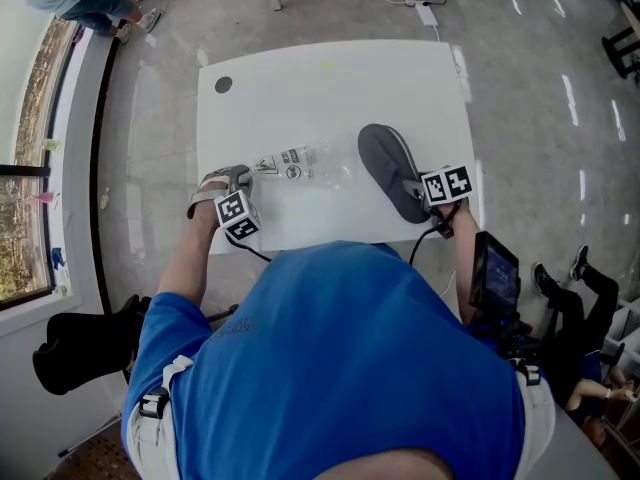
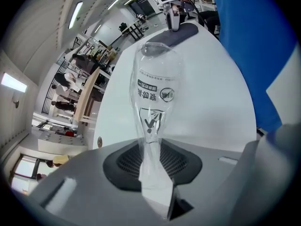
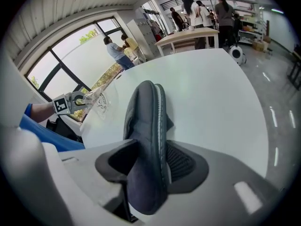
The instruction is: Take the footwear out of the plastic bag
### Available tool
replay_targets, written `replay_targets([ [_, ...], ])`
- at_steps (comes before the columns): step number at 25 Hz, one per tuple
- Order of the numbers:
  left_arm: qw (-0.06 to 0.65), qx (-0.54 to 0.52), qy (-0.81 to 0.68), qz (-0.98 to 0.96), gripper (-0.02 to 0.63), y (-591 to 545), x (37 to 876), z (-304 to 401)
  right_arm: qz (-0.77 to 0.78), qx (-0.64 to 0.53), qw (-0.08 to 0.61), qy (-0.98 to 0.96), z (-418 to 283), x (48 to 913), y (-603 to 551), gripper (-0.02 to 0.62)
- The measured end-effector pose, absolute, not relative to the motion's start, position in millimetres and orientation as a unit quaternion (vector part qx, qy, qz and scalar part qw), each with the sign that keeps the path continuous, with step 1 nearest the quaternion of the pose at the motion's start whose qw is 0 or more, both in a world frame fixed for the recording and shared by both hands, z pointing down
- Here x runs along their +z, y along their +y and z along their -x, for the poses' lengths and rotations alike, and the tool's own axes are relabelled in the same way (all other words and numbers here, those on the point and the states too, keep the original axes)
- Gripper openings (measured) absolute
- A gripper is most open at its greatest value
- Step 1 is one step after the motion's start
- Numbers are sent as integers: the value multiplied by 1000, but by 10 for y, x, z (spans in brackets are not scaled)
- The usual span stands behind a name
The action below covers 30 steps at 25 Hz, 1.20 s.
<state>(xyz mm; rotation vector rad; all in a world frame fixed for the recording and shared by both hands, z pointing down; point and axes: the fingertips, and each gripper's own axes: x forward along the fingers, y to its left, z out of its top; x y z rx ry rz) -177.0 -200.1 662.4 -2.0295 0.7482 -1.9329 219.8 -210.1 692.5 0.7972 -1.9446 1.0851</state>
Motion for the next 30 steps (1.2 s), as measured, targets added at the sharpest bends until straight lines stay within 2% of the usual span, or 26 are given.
replay_targets([
  [4, 107, -673, 243, 690, 196, -2053, 6702, 1815, -327, 401, 400, -756, -2244, 6954, -2119, 200],
  [10, 92, -665, 235, 703, 268, -2054, 6638, 1765, -331, 385, 405, -760, -2235, 6915, -2125, 207],
  [18, 99, -644, 252, 716, 296, -2057, 6512, 1796, -350, 363, 373, -779, -2245, 6787, -2214, 207],
  [21, 102, -643, 260, 713, 325, -2054, 6455, 1815, -354, 345, 365, -789, -2232, 6721, -2229, 207],
  [30, 127, -612, 322, 711, 317, -1978, 6254, 1750, -360, 266, 345, -825, -2070, 6606, -2211, 207],
])
